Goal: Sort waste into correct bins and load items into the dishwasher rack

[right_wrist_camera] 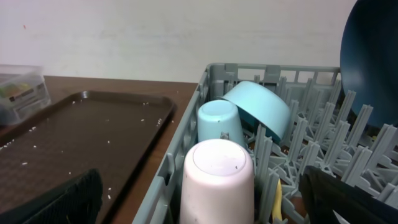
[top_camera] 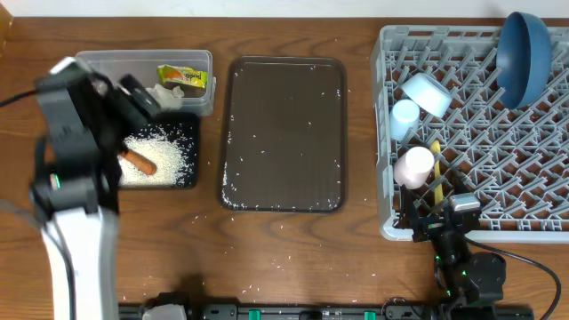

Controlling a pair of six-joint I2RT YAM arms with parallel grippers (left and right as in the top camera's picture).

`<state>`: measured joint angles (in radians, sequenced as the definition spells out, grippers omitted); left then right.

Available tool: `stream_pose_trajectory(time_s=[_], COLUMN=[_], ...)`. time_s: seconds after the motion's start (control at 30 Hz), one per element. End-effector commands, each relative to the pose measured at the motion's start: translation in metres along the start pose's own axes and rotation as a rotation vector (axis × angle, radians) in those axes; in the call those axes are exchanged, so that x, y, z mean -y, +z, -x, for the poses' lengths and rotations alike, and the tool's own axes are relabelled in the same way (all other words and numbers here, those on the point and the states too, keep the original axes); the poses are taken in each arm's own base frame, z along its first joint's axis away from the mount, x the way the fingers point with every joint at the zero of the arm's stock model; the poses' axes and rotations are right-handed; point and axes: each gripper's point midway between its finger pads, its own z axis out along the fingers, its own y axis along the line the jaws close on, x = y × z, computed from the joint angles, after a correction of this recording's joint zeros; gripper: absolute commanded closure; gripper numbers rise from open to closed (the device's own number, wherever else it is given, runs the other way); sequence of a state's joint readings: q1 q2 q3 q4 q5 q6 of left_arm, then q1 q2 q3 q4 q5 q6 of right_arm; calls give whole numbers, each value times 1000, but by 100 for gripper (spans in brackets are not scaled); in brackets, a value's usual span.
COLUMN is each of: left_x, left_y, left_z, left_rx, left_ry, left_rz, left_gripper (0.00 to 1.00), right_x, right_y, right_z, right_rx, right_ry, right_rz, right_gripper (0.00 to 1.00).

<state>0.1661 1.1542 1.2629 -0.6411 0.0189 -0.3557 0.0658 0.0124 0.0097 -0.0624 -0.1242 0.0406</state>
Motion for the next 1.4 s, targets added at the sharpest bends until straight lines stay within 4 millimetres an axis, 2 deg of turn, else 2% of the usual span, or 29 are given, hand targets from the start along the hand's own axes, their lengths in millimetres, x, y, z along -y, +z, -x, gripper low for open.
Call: stream_pose_trajectory(time_s=[0.0, 0.07, 0.23, 0.47, 0.7, 0.93, 1.07, 1.37], left_x=[0, -4, -22, -36, -42, -45, -49, -49], left_y=[-25, -34, -45, -35, -21, -9, 4, 5], left_z=[-14, -24, -64, -113, -151, -171, -191, -192], left_rx=[99, 173, 329, 477, 498, 483, 405, 400], left_ry=[200, 196, 187, 188, 200, 218, 233, 237], left_rz=[-46, -77, -136, -219, -270, -281, -269, -265], left_gripper=[2, 2, 2, 2, 2, 2, 2, 2], right_x=[-9, -9, -9, -9, -9, -9, -9, -9], right_y=[0, 0, 0, 0, 0, 0, 0, 0], right_z=[-1, -1, -1, -1, -1, -1, -1, -1], right_rx=[3, 3, 3, 3, 3, 3, 3, 3], right_ry=[1, 1, 1, 1, 1, 1, 1, 2], right_rz=[39, 39, 39, 39, 39, 39, 39, 39], right_gripper=[1, 1, 1, 1, 1, 1, 1, 1])
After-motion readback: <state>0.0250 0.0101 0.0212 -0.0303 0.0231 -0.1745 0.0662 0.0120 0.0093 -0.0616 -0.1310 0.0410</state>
